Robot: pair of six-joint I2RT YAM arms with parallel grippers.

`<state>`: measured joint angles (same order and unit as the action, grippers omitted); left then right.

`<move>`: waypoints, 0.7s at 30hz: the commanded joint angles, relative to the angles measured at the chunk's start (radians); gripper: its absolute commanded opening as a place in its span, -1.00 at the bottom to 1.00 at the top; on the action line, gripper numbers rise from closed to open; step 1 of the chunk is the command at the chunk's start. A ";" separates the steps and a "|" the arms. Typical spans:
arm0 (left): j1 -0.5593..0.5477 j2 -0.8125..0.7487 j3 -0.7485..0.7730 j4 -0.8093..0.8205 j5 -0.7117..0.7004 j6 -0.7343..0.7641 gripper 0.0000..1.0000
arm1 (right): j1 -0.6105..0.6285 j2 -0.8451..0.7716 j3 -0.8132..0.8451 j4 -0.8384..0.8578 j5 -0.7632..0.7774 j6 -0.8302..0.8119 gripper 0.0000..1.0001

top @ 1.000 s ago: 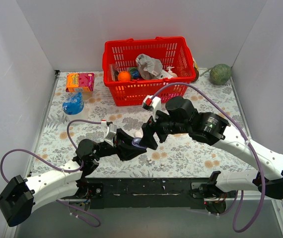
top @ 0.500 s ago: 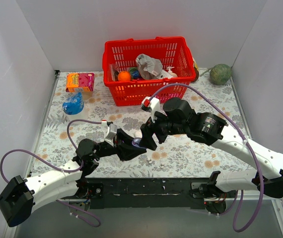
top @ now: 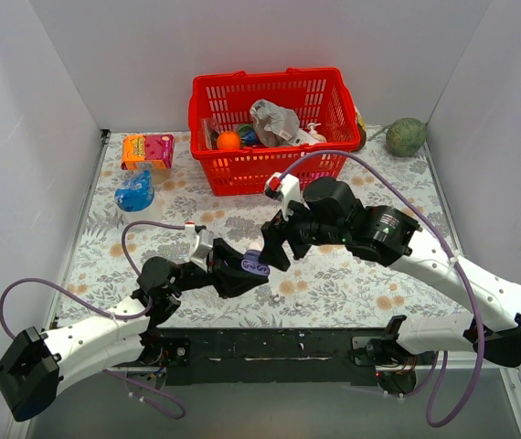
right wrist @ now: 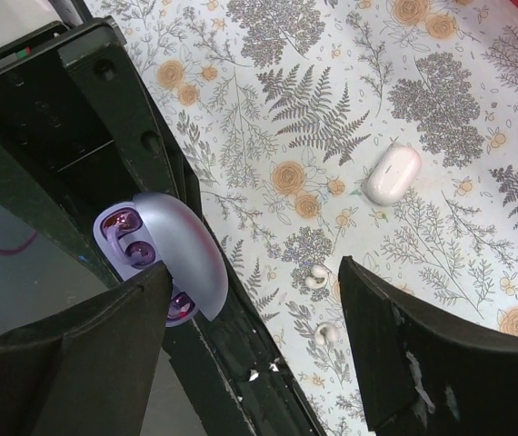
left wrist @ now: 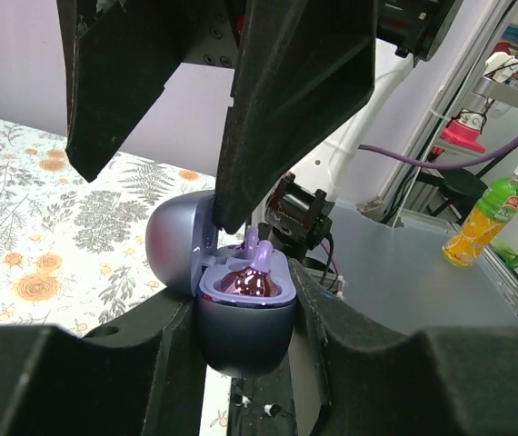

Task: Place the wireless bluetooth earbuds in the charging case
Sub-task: Adjust the earbud with the charging case.

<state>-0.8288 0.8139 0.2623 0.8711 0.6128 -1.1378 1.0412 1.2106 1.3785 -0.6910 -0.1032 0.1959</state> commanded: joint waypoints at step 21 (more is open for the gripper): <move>-0.006 -0.024 0.057 -0.092 -0.071 0.015 -1.00 | 0.105 -0.011 0.096 0.038 -0.133 -0.027 -0.53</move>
<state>-0.8288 0.7944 0.2687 0.7998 0.5621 -1.1374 1.1263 1.2011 1.4658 -0.6605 -0.2363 0.1772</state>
